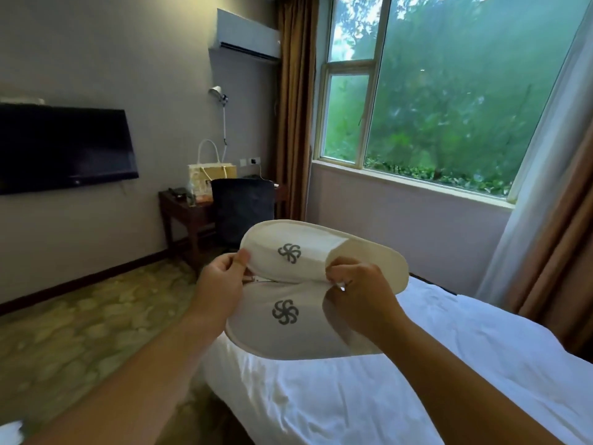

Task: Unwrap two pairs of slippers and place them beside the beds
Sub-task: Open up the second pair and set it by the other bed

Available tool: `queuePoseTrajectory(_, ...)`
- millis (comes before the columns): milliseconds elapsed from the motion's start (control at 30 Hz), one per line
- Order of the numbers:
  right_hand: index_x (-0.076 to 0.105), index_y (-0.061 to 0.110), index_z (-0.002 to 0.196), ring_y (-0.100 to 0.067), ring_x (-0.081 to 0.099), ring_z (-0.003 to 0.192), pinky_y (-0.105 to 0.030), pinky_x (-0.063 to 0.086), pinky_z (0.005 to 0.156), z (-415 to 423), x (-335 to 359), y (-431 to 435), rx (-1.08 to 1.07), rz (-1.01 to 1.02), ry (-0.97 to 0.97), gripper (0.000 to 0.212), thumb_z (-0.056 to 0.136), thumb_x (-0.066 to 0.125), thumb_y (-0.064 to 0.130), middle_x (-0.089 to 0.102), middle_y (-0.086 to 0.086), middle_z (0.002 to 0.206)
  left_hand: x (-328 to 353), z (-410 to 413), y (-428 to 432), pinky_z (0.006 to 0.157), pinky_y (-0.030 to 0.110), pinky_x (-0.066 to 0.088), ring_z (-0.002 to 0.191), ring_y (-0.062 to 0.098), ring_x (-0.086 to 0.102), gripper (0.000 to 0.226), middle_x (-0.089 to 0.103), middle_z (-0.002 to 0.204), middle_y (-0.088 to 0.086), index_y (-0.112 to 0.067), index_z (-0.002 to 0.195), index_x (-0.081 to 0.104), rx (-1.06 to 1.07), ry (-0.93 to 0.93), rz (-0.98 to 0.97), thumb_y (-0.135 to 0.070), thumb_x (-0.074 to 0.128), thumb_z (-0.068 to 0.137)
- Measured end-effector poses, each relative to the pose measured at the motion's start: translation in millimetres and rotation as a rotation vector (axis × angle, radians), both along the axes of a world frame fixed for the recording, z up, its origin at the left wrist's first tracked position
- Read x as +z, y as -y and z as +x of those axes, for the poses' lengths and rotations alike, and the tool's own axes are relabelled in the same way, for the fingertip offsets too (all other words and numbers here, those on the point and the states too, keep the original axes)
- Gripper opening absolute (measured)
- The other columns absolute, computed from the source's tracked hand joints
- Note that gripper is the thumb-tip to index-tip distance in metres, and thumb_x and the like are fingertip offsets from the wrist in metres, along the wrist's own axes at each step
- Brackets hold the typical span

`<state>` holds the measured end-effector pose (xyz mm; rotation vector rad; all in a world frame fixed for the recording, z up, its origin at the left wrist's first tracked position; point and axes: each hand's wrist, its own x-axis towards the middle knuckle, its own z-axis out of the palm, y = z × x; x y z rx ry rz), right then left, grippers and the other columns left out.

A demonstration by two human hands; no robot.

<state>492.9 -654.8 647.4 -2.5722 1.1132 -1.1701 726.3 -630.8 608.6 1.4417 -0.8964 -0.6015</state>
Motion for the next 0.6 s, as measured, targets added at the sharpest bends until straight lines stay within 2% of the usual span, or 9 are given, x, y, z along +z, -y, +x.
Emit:
queuePoseTrajectory(33,0.075,0.013,0.076,-0.012,0.059,0.068,-0.026,0.052,0.061,12,4,2,0.011,0.03,0.034,0.014,0.078,0.068,0.001,0.063,0.013,0.078,4,10,-1,0.063,0.032,0.05,0.078,0.019,0.071,0.032,0.075,0.073,-0.011,-0.026,0.083,0.071,0.023,-0.013,-0.004,-0.051,0.055,0.096)
queuePoseTrajectory(133,0.076,0.019,0.077,-0.004,0.056,0.068,-0.012,0.045,0.063,49,10,12,0.074,0.134,0.16,0.024,0.078,0.066,-0.003,0.06,0.019,0.074,14,41,-2,0.062,0.034,0.052,0.078,0.019,0.072,0.031,0.076,0.075,-0.01,-0.026,0.084,0.071,0.068,-0.049,0.01,-0.05,0.055,0.096)
queuePoseTrajectory(233,0.062,0.034,0.064,0.006,0.053,0.068,-0.006,0.037,0.06,91,11,28,0.131,0.191,0.212,0.043,0.075,0.064,-0.008,0.057,0.019,0.069,19,78,6,0.076,0.047,0.059,0.084,0.025,0.072,0.031,0.077,0.084,0.001,-0.022,0.088,0.072,0.095,-0.102,0.012,-0.048,0.056,0.096)
queuePoseTrajectory(333,0.053,0.043,0.057,0.009,0.052,0.066,-0.005,0.034,0.059,135,9,48,0.163,0.206,0.255,0.055,0.073,0.063,-0.009,0.056,0.023,0.067,19,120,23,0.078,0.048,0.058,0.086,0.027,0.072,0.032,0.077,0.087,0.004,-0.019,0.089,0.072,0.105,-0.115,0.001,-0.046,0.056,0.097)
queuePoseTrajectory(467,0.064,0.035,0.066,0.005,0.054,0.067,-0.007,0.039,0.059,197,7,79,0.15,0.192,0.29,0.04,0.074,0.065,-0.005,0.058,0.021,0.067,17,178,51,0.065,0.036,0.053,0.083,0.024,0.071,0.032,0.076,0.081,0.001,-0.018,0.088,0.071,0.108,-0.119,-0.005,-0.044,0.055,0.098)
queuePoseTrajectory(600,0.073,0.021,0.072,0.006,0.056,0.069,-0.006,0.04,0.061,257,4,110,0.137,0.207,0.299,0.029,0.076,0.066,-0.007,0.06,0.016,0.07,20,238,78,0.077,0.046,0.058,0.085,0.024,0.071,0.033,0.077,0.086,0.001,-0.021,0.09,0.072,0.092,-0.128,0.024,-0.048,0.054,0.098)
